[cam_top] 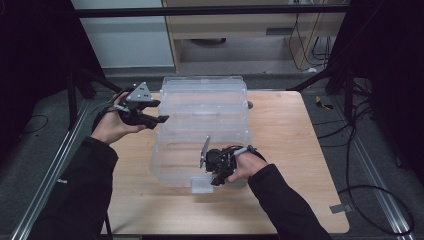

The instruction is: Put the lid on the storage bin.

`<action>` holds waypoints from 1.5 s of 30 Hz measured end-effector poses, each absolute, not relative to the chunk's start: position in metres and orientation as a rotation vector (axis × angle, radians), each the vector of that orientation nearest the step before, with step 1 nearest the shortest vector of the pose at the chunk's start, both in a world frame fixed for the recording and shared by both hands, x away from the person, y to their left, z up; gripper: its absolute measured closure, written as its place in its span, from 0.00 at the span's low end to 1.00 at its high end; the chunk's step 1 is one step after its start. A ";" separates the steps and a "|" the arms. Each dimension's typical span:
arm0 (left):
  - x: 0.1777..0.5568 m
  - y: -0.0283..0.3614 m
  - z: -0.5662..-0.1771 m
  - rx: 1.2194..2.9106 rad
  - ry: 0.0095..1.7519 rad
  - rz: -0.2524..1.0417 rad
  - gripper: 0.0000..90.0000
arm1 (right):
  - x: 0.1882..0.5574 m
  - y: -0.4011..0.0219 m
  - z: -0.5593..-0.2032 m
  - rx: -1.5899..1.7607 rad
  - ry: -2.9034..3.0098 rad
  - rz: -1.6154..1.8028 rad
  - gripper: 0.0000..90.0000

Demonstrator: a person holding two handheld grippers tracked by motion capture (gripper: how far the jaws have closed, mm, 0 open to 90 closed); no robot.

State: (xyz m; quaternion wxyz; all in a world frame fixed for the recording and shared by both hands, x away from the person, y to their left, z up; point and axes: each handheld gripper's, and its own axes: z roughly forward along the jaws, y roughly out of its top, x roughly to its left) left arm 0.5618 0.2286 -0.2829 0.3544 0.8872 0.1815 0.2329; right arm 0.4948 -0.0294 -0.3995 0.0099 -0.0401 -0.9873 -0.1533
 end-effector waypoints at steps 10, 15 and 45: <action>0.578 0.220 -0.278 2.378 0.396 0.569 0.45 | 0.494 -0.030 -0.400 -0.130 -3.083 -0.482 0.76; 0.585 0.213 -0.277 2.411 0.333 0.547 0.47 | 0.495 -0.030 -0.400 -0.121 -3.085 -0.481 0.76; 0.622 0.179 -0.287 2.627 0.108 0.528 0.66 | 0.495 -0.031 -0.400 -0.109 -3.083 -0.491 0.76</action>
